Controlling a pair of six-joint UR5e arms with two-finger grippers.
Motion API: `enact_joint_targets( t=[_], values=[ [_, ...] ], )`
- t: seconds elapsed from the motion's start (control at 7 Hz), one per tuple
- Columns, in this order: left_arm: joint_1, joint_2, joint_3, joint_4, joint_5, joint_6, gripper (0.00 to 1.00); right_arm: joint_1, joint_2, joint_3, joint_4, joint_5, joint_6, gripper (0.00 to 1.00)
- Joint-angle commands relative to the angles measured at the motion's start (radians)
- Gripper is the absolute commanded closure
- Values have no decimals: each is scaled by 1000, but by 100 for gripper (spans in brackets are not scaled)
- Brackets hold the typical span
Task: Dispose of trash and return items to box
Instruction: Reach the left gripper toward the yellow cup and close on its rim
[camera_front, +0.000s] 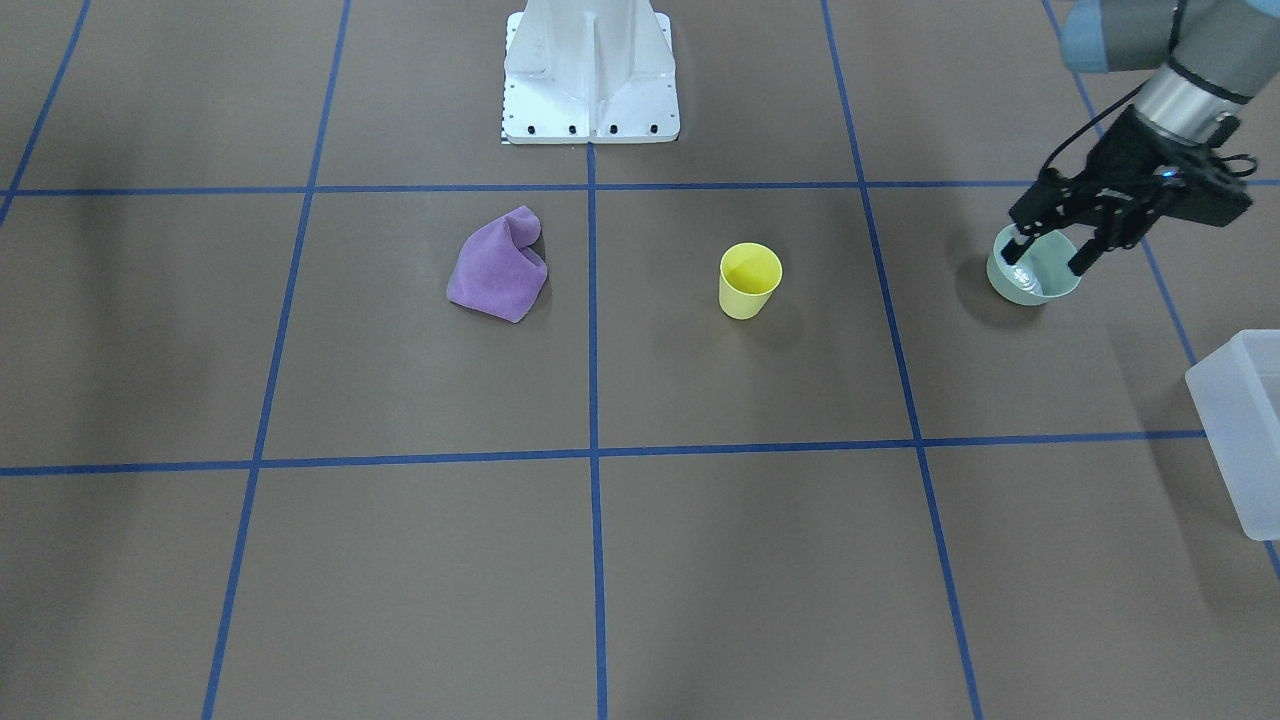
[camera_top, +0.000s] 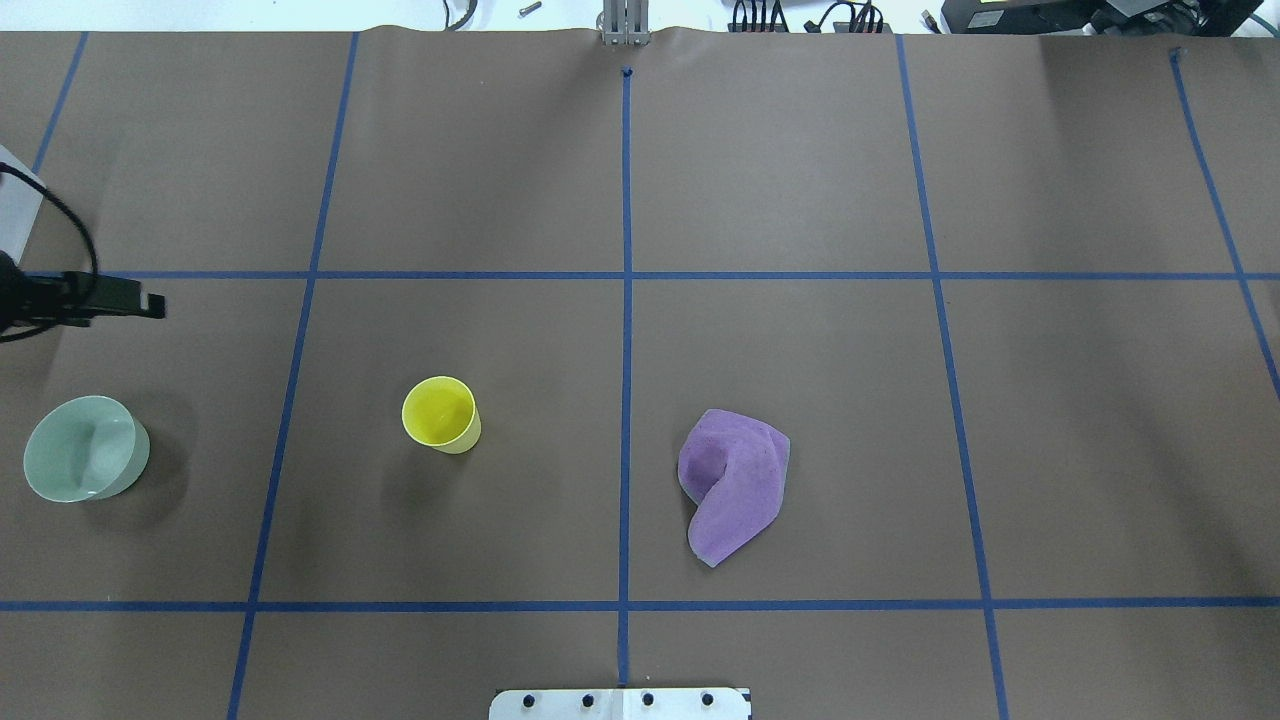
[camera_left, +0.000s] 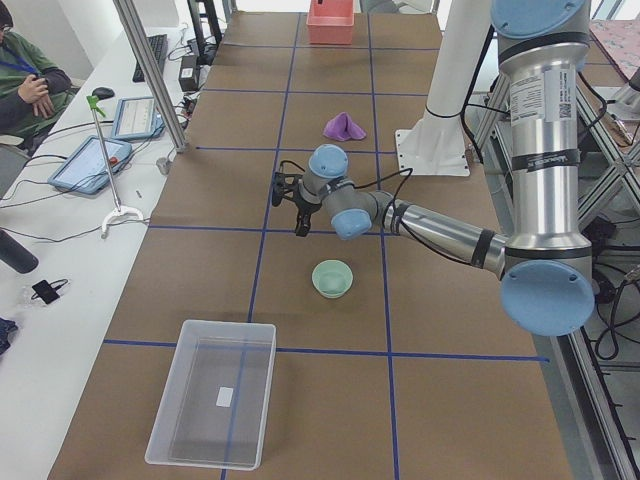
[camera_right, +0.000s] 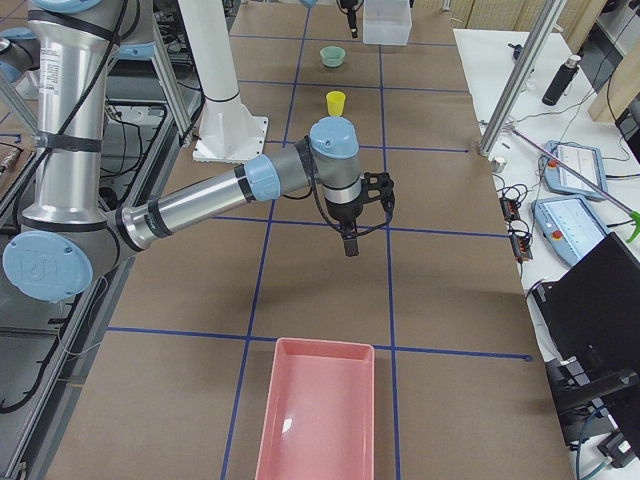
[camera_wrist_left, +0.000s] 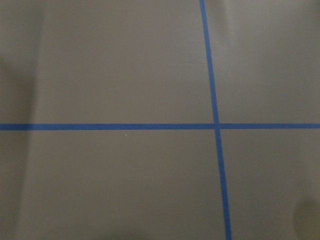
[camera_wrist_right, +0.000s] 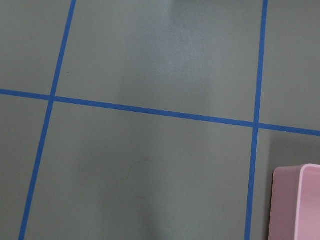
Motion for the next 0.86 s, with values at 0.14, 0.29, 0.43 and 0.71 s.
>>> enact_joint_targets(
  t=[0.14,0.29,0.43,0.71],
  values=[
    [214,-187,-3,174,181,-142,2,-1,-2,0,0,-3,0,0],
    [260,-249,-2,252,218,-144,2,-1,-2,0,0,-3,0,0],
    [317,-282,0,303,254,-148,4,-1,-4,0,0,-3,0,0],
    [394,-285,10,305,297,-152,20,-2,-4,-1,0,-14,0,0]
  ],
)
